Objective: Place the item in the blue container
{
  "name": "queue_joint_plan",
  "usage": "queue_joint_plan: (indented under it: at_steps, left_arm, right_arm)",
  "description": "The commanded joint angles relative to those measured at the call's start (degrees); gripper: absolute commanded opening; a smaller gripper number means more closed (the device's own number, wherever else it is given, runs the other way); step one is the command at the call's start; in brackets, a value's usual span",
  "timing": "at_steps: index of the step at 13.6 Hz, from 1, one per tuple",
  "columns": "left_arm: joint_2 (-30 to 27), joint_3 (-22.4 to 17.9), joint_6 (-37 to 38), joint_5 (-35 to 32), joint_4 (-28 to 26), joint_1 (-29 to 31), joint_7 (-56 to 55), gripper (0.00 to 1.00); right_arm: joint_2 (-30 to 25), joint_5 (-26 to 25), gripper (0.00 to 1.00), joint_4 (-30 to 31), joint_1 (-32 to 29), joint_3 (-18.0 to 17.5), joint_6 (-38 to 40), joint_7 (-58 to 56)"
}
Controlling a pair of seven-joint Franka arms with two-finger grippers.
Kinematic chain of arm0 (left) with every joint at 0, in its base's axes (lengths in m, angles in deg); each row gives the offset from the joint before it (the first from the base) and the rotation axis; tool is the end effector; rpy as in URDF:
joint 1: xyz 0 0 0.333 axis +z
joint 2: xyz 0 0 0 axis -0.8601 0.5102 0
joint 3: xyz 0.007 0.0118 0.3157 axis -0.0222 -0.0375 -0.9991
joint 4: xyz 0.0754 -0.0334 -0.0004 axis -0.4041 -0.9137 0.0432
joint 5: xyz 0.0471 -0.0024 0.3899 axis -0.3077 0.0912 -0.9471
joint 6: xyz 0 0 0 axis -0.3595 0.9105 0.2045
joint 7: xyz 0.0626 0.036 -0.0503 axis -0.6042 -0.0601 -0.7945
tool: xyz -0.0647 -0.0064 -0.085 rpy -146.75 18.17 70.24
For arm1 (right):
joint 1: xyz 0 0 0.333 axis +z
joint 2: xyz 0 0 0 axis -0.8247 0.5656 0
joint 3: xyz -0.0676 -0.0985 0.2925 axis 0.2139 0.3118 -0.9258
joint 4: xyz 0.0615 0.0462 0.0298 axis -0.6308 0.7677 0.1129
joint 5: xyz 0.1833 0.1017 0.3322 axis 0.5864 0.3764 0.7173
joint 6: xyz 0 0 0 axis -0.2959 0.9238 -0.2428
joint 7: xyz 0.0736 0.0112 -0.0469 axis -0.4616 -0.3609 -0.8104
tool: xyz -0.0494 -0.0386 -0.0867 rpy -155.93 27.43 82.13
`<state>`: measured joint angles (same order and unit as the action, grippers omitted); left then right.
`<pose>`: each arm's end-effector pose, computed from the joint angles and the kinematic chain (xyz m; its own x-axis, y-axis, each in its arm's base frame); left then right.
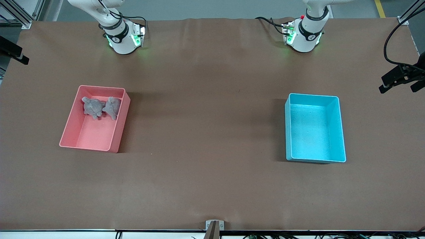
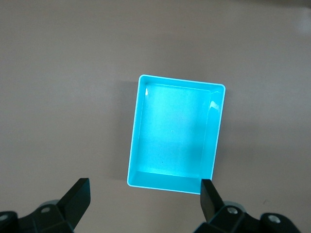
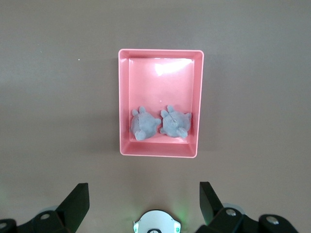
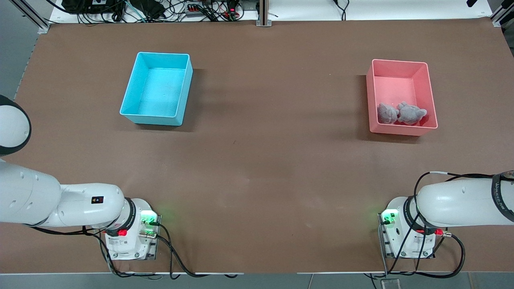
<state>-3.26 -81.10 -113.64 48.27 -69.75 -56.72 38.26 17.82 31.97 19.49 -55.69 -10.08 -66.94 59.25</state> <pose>0.5553 0.0032 0.6524 0.9953 0.0298 0.0919 0.0283 -0.9994 0.0178 0.4984 -0.0632 0.6878 0.9957 -0.0594 -0.0716 -0.0632 -0.9966 -0.0528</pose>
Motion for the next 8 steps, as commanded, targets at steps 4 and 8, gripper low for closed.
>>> queue_joint_plan:
  at_steps: [4,8]
  left_arm:
    - [0.50,0.19,0.08,0.03,1.00,0.21,0.00,1.00]
    - [0.50,0.19,0.08,-0.05,1.00,0.21,0.00,1.00]
  right_arm:
    - [-1.58,0.82,1.00,2.08,-0.40,0.01,-2.39,-1.97]
    - [-2.11,0.82,1.00,2.88,-0.40,-0.08,-2.22,-1.97]
